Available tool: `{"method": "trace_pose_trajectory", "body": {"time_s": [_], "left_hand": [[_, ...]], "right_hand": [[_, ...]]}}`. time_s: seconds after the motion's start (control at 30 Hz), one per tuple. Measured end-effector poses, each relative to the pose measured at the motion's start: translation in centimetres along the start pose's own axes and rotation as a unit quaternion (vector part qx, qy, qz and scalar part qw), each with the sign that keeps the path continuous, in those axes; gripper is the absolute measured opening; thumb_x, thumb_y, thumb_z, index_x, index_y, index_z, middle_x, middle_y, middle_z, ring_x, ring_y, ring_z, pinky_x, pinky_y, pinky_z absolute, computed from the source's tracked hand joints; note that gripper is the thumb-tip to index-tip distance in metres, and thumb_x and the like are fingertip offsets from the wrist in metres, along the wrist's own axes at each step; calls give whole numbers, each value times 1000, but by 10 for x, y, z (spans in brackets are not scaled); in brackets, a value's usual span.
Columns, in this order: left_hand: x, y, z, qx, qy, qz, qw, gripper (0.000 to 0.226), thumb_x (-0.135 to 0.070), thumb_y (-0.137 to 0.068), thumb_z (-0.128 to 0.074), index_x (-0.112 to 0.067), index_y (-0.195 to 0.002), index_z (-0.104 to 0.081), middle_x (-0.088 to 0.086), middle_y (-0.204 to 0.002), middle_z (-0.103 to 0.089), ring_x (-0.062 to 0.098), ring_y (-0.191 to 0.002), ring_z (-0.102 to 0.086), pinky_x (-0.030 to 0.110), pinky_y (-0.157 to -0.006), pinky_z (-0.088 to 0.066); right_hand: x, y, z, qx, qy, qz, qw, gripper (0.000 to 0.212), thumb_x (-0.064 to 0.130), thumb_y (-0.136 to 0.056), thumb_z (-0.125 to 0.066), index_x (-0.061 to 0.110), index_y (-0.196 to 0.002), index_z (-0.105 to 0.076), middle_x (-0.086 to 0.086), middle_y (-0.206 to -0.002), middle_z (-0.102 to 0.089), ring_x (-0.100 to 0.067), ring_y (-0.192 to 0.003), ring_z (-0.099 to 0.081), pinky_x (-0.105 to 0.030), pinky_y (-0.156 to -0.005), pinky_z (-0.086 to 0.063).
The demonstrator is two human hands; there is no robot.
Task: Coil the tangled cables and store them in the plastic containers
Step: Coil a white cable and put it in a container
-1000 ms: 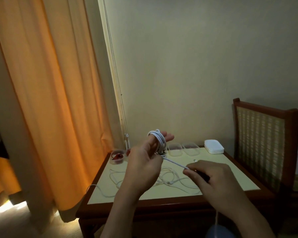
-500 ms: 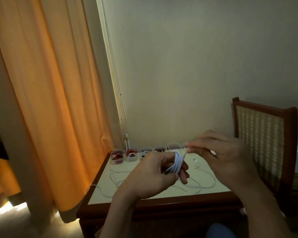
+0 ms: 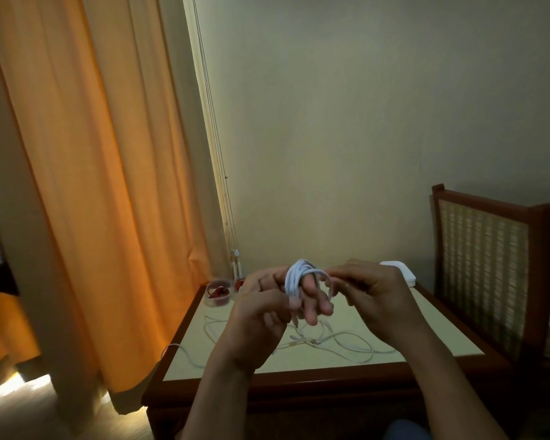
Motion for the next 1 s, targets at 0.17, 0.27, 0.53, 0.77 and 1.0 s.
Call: {"method": "trace_pose_trajectory", "body": {"time_s": [0.17,0.27,0.53,0.77,1.0], "left_hand": [[-9,-2,13,-120,31,-71,990,29,-5,-85,-58,0,-109,-73,22,-114,-72,34,-117,-66,36,-98,-53],[-7,-4,12,-165,-118,-65,977,28,-2,-97,-54,-6,-122,-65,11,-124,-73,26,-126,-64,33,-102,-52],[-4,3,14,-77,-534,24,841,44,-6,-91,-64,-36,-124,-62,-18,-117,-71,-1,-114,-65,28,-101,-54],[19,-1,11,43,-488,115,864,6,-19,-98,-66,-16,-101,-70,-3,-93,-75,11,-91,-73,42,-91,-59],[13,2,-8,88,-40,69,993,6,-11,-98,-59,-5,-96,-61,8,-65,-51,25,-76,-60,43,-88,-52]], "right_hand": [[-1,26,-17,39,20,-37,998,20,35,-93,-64,29,-104,-79,16,-76,-68,-5,-73,-65,-11,-65,-45],[7,41,-24,62,30,-50,996,17,32,-96,-65,30,-109,-77,20,-87,-70,-3,-84,-67,-14,-70,-50],[29,48,9,63,204,-16,977,27,46,-96,-56,31,-108,-74,22,-88,-64,1,-77,-59,-20,-67,-50],[59,7,49,-53,211,120,969,13,24,-85,-76,14,-93,-79,5,-84,-69,-7,-69,-62,-25,-61,-53],[26,-16,25,43,-102,-83,990,26,35,-91,-64,20,-108,-77,8,-83,-71,-9,-74,-65,-21,-65,-50]]}}
Point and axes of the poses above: each hand's wrist, its own y-axis away from the middle knuckle, its own z-axis out of the back of the hand, x = y × z, the point moved 6 cm from there along -y, towards the middle knuckle
